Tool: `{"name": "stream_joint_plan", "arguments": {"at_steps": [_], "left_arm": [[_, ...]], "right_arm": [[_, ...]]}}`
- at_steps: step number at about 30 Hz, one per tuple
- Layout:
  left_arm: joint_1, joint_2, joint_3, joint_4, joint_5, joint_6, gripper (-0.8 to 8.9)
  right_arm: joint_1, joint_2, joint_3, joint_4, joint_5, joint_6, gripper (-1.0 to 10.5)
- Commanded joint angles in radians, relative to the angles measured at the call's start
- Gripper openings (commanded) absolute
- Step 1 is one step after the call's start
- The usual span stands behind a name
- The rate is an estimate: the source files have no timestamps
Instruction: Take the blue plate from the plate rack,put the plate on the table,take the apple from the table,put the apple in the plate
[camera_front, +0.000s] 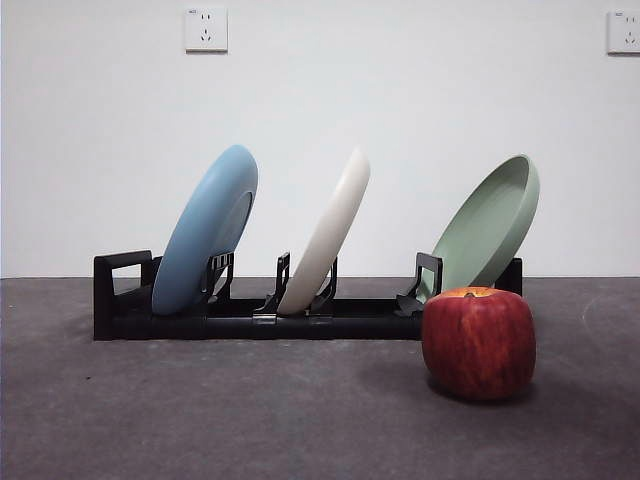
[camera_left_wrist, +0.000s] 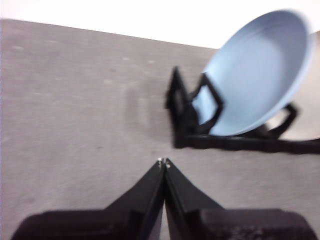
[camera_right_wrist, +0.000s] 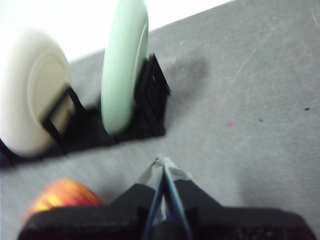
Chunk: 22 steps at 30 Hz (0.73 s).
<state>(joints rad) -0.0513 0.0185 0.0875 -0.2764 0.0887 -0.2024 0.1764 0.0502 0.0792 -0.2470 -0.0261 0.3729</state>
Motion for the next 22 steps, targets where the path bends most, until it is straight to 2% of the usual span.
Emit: {"name": "stream_joint_plan", "arguments": {"at_steps": [1, 5, 7, 11, 20, 22], "left_arm": [[0.003, 0.035, 0.089, -0.027, 0.034, -0.085, -0.06], [0.003, 0.200, 0.283, -0.105, 0.052, -0.085, -0.06], [0.003, 0.317, 0.393, -0.149, 0.070, -0.077, -0.06], [0.003, 0.515, 0.564, -0.220, 0.183, -0.015, -0.06], [-0.001, 0.806, 0.846, -0.416, 0.371, 0.108, -0.02], [-0.002, 0.850, 0.885, -0.435, 0.385, 0.122, 0.01]], "right_arm": [[0.002, 0.031, 0.078, 0.009, -0.002, 0.087, -0.1], [0.001, 0.167, 0.275, -0.072, -0.002, 0.061, -0.1], [0.002, 0.264, 0.392, -0.130, -0.002, 0.005, -0.1], [0.002, 0.420, 0.576, -0.235, -0.007, -0.080, -0.1], [0.002, 0.703, 0.861, -0.445, -0.214, -0.237, 0.1], [0.002, 0.756, 0.893, -0.468, -0.258, -0.244, 0.1]]}}
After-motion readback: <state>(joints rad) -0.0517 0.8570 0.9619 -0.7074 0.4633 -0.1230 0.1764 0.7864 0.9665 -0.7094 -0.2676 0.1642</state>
